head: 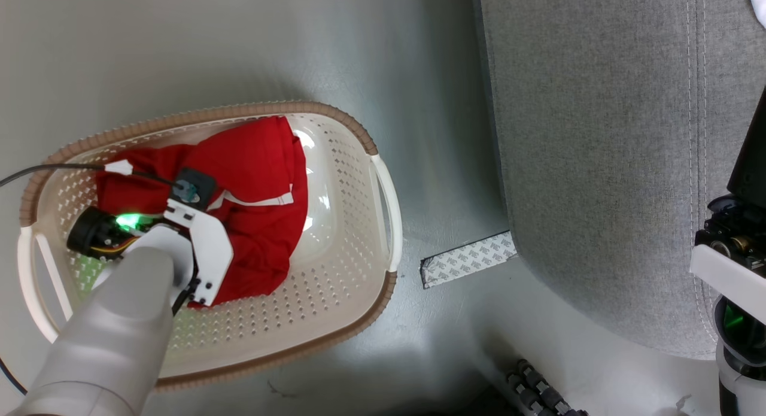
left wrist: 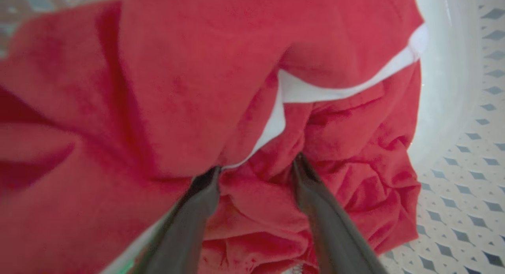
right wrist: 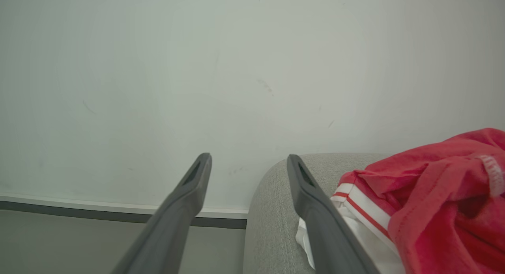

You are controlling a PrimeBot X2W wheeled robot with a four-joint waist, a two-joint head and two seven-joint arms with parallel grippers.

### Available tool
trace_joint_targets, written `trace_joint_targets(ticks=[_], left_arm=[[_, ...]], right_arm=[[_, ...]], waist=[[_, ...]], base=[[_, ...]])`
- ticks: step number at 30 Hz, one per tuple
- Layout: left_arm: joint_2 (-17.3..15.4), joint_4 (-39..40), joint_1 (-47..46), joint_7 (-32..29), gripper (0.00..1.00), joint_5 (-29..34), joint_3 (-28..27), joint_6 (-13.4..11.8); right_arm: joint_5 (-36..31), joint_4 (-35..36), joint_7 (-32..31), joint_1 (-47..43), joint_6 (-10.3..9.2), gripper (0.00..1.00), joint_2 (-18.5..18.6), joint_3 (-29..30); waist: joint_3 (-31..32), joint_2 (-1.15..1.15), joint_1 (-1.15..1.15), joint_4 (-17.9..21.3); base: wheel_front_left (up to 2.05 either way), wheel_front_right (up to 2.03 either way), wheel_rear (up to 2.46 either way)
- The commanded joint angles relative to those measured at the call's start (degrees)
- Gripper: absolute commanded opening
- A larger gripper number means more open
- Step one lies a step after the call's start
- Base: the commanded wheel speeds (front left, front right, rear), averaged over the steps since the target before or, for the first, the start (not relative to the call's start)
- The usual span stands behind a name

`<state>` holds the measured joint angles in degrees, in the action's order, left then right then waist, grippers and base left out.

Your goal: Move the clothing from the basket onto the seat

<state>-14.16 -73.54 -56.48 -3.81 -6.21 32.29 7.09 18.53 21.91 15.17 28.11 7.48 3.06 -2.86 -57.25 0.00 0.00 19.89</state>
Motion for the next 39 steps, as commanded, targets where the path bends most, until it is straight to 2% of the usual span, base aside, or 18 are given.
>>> trace_joint_targets(ticks=[1, 8, 16, 26, 32, 39], left_arm=[[-1.5, -0.5, -0.1, 0.5, 0.00, 0.0, 0.4, 0.2], [-1.0, -0.4, -0.4, 4.0, 0.00, -0.7, 1.2, 0.3], [1.0, -0.3, 2.9, 7.3, 0.00, -3.4, 1.0, 0.4], [6.9, -0.2, 8.7, 11.6, 0.00, -7.2, 3.5, 0.4], [9.0, 1.0, 12.0, 14.5, 0.00, -9.6, 5.9, 0.3], [10.7, 5.9, 16.9, 16.8, 0.00, -16.4, 9.2, 0.3]], right_arm=[[-0.4, 0.1, 0.0, 0.5, 0.03, 1.00, -0.3, 0.1], [0.7, -0.6, -0.1, 1.5, 0.03, 1.00, -0.3, 0.0], [-0.2, -2.4, 0.0, 1.4, 0.03, 1.00, -0.2, -0.1], [-1.3, -6.5, -0.1, -1.8, 0.03, 1.00, -0.2, -0.4], [-0.4, -8.8, -0.1, -4.1, 0.03, 1.00, 1.5, -0.3], [1.3, -12.5, -0.1, -7.8, 0.03, 1.00, 3.4, -0.6]], waist=[[0.0, 0.00, 0.00, 0.0], [1.5, 0.00, 0.00, -0.3], [8.6, 0.00, 0.00, -1.5], [22.1, 0.00, 0.00, -4.6], [29.6, 0.00, 0.00, -6.7], [39.2, 0.00, 0.00, -10.0]], base=[[0.00, 0.00, 0.00], [0.00, 0.00, 0.00], [0.00, 0.00, 0.00], [0.00, 0.00, 0.00], [0.00, 0.00, 0.00], [0.00, 0.00, 0.00]])
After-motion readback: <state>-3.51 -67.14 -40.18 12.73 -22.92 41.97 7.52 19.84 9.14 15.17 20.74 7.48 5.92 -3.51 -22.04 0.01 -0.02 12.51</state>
